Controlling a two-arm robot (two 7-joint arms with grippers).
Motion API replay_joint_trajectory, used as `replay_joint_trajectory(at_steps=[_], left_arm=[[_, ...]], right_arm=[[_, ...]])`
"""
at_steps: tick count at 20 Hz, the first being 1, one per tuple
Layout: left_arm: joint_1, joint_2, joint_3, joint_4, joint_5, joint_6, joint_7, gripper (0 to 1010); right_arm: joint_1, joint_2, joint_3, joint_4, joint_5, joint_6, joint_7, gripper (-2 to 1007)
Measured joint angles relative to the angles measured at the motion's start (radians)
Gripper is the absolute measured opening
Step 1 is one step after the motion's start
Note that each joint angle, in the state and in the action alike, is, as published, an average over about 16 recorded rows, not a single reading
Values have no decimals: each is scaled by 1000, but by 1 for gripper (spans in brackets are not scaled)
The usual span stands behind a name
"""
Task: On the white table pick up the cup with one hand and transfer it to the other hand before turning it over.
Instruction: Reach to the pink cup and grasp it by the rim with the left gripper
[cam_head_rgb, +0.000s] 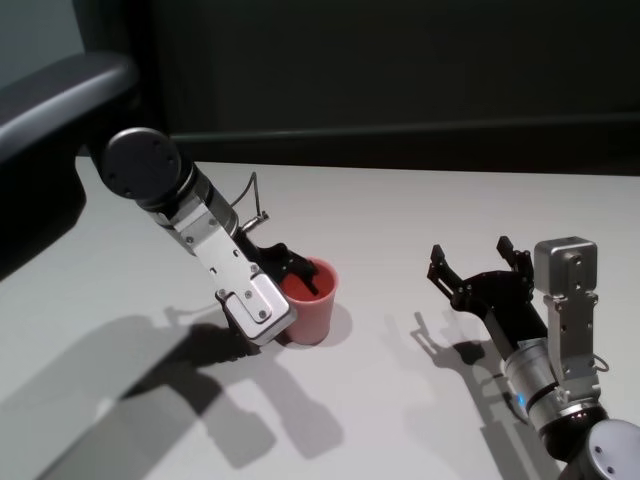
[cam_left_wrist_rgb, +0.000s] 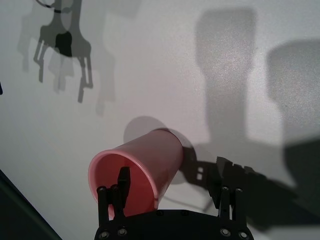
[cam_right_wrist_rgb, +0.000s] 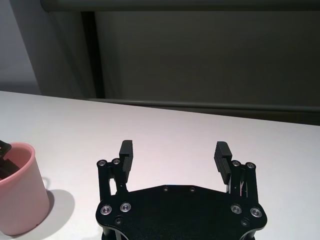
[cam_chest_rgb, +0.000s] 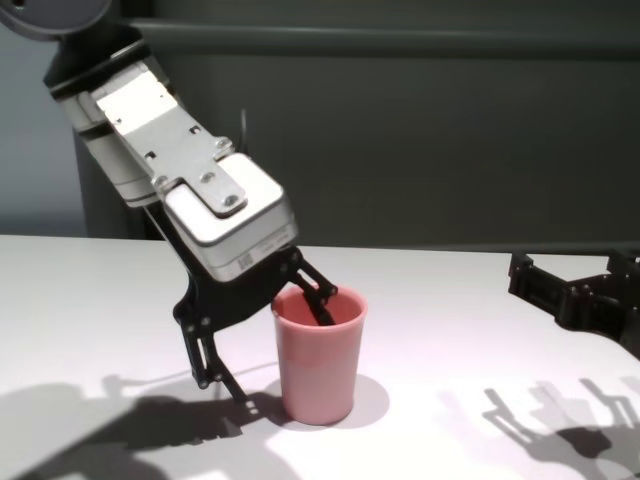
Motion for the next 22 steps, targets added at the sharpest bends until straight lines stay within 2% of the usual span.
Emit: replay_joint_trajectory(at_steps=[12, 17, 22], left_arm=[[0, -1, -1, 2, 5, -2, 1, 963], [0, -1, -1, 2, 6, -3, 2, 868], [0, -1, -2, 2, 6, -3, 2, 718]], right_arm=[[0, 0, 0, 0, 0, 0, 0, 1000], [0, 0, 0, 0, 0, 0, 0, 1000], [0, 0, 0, 0, 0, 0, 0, 1000]])
